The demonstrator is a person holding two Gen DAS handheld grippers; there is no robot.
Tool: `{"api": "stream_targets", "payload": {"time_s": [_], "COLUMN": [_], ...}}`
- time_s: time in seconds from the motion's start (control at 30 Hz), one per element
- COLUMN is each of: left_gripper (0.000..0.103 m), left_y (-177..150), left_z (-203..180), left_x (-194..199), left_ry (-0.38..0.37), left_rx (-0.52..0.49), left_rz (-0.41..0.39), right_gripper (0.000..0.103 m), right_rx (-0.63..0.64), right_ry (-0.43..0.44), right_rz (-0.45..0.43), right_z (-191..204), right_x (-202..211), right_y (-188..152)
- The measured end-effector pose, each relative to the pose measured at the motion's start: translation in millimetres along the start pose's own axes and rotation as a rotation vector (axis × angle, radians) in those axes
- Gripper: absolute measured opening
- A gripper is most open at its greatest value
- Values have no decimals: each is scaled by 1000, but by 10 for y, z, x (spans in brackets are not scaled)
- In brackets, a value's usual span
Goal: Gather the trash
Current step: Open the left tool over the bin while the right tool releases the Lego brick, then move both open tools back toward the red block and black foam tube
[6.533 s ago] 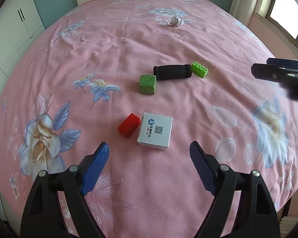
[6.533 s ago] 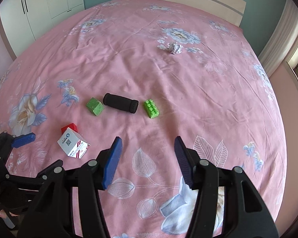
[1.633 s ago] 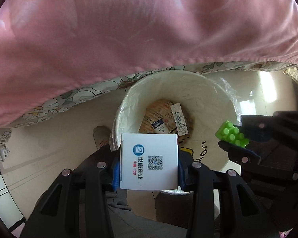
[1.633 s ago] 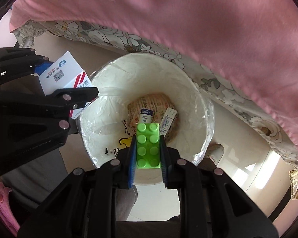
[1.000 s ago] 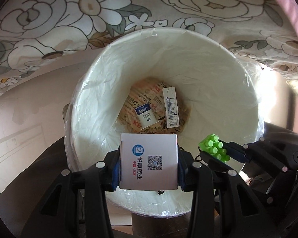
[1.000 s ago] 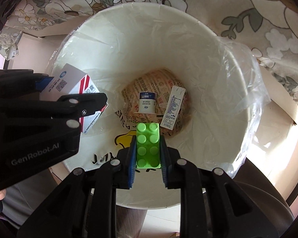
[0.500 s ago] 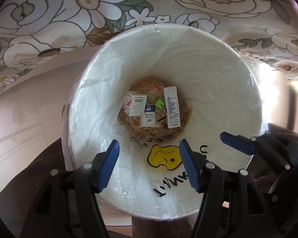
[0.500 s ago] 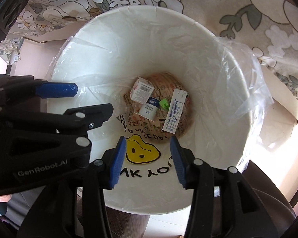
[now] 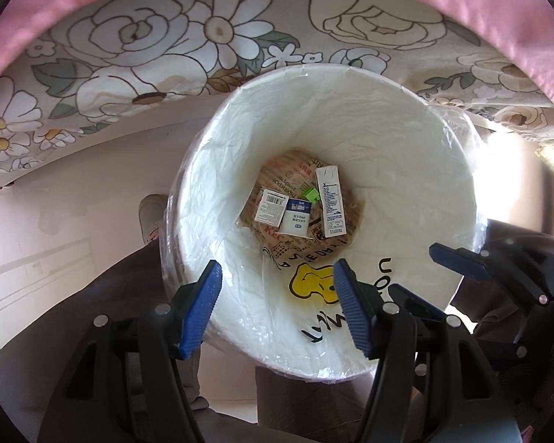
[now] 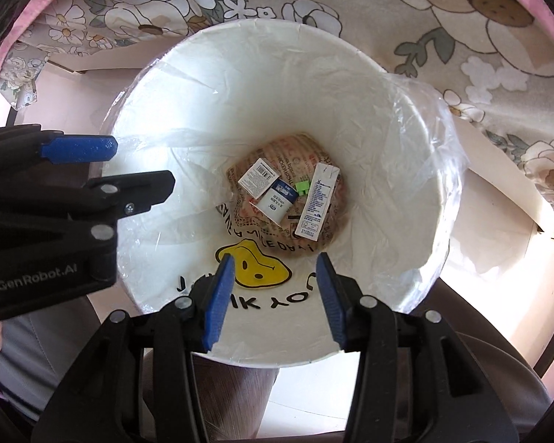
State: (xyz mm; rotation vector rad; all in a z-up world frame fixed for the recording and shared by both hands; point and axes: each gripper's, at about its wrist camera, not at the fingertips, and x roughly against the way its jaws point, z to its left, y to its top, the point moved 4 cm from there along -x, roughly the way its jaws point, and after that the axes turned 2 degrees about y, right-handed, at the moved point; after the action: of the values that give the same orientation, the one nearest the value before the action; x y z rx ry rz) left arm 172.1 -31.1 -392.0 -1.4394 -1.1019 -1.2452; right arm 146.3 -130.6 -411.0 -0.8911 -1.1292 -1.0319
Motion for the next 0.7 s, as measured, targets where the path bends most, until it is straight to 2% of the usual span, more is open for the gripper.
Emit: {"api": "stream_targets", "payload": {"time_s": [0.2,0.4,0.47,0.5,0.7], "left_gripper": [68,79,87,88,88], "left_y": [-111,-185,-193,-193,-177], "left_z": [-19,-32,-32,-35,-63], "left_x": [451,1007,1172,1250,1754], "left_ry": [74,101,112,120,126], "left_rx": [-95,-160,-171,-178,-204], "left_rz": [-94,-196,-234,-251,-336], "right_gripper": [47,55,64,69,69], "right_rx": [20,52,69,82,166], "right_ry": [-30,-53,-62,-67,-129], "right_rz": [-3,-58,-82,-96,-173], "right_z": [-27,-23,3,8,56], "right_x": [257,762,957,1048,1673], "right_y": [-156,-213,-205,-198,-119]}}
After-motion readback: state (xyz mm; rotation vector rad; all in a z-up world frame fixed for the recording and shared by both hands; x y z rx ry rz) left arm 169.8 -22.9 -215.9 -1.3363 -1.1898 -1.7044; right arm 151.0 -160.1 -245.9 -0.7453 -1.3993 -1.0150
